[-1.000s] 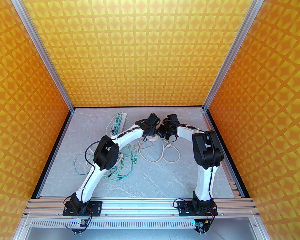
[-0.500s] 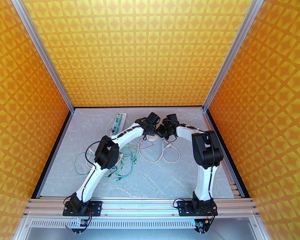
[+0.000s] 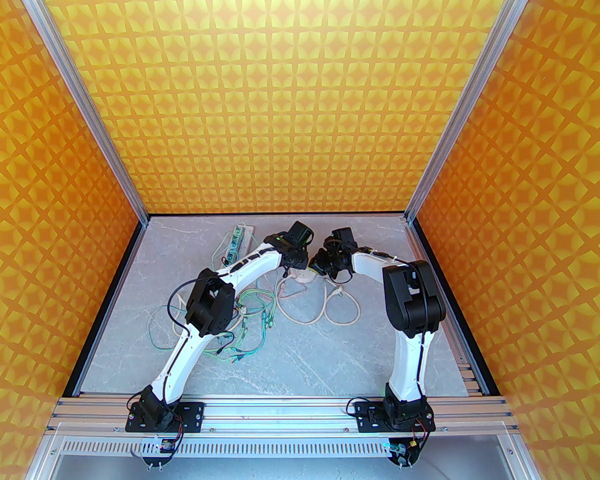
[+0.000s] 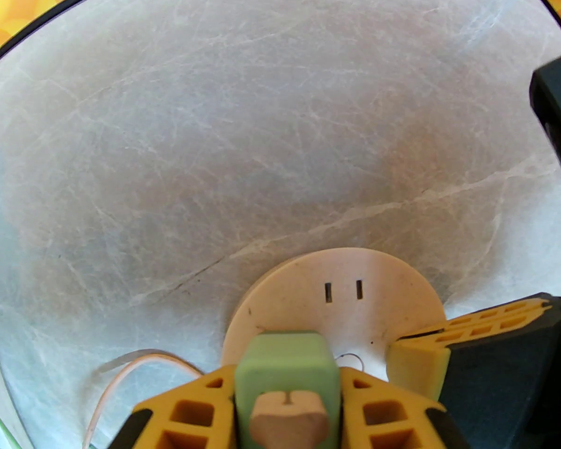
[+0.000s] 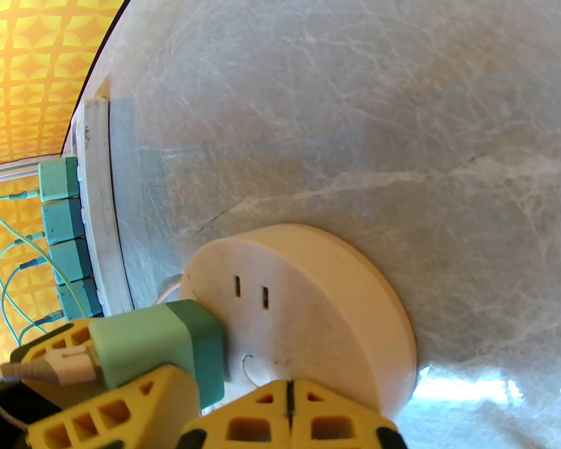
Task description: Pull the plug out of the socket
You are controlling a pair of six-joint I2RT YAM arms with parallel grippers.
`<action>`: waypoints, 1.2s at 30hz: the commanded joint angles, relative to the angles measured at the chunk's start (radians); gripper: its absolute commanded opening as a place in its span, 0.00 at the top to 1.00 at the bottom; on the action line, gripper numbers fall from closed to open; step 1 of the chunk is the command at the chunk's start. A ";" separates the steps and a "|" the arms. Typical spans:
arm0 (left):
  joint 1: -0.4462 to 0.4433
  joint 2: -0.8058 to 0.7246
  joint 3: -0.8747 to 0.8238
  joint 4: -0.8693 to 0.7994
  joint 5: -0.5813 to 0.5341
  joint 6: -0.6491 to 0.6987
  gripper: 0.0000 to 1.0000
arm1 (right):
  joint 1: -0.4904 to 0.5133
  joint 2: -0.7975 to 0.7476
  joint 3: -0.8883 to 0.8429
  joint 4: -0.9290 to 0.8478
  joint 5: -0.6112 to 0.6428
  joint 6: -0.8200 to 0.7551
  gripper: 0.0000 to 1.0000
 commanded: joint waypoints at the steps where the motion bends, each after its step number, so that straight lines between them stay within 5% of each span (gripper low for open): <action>1: -0.031 -0.051 0.053 -0.048 0.020 0.041 0.85 | -0.006 0.090 -0.033 -0.120 0.164 -0.029 1.00; 6: -0.094 0.036 0.150 -0.136 -0.145 0.153 0.87 | -0.006 0.089 -0.033 -0.126 0.173 -0.031 1.00; 11: -0.098 0.030 0.142 -0.133 -0.163 0.158 0.87 | -0.005 0.093 -0.033 -0.129 0.177 -0.034 1.00; 18: -0.011 -0.047 0.078 -0.085 0.056 0.010 0.86 | -0.005 0.090 -0.030 -0.135 0.182 -0.038 1.00; 24: 0.003 -0.061 0.071 -0.078 0.084 0.003 0.86 | -0.004 0.090 -0.026 -0.135 0.179 -0.038 1.00; 36: -0.090 0.027 0.200 -0.182 -0.143 0.169 0.87 | -0.004 0.091 -0.025 -0.137 0.179 -0.038 1.00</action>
